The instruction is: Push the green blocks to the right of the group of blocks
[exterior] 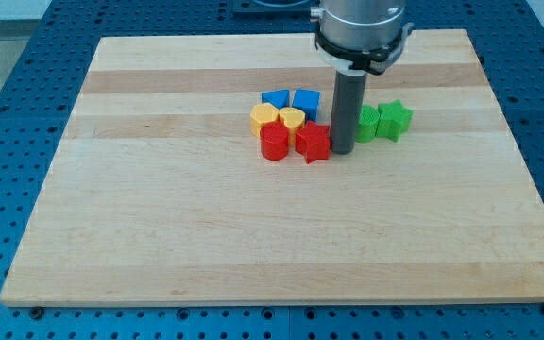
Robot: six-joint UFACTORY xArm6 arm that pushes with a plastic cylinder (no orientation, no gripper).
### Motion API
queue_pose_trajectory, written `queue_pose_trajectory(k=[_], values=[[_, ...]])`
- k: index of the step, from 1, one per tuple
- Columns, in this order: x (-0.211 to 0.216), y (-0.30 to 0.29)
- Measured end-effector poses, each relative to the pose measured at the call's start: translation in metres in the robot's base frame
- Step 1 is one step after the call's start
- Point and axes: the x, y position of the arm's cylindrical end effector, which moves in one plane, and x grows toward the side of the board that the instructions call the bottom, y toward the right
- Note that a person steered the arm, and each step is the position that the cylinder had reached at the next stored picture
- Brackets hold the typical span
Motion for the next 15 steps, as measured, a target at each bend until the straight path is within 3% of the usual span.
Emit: queue_pose_trajectory(k=[3, 5, 7, 13, 15], values=[[0.003, 0.102], [-0.03, 0.168], [-0.042, 0.164], [-0.047, 0.059], [-0.055, 0.055]])
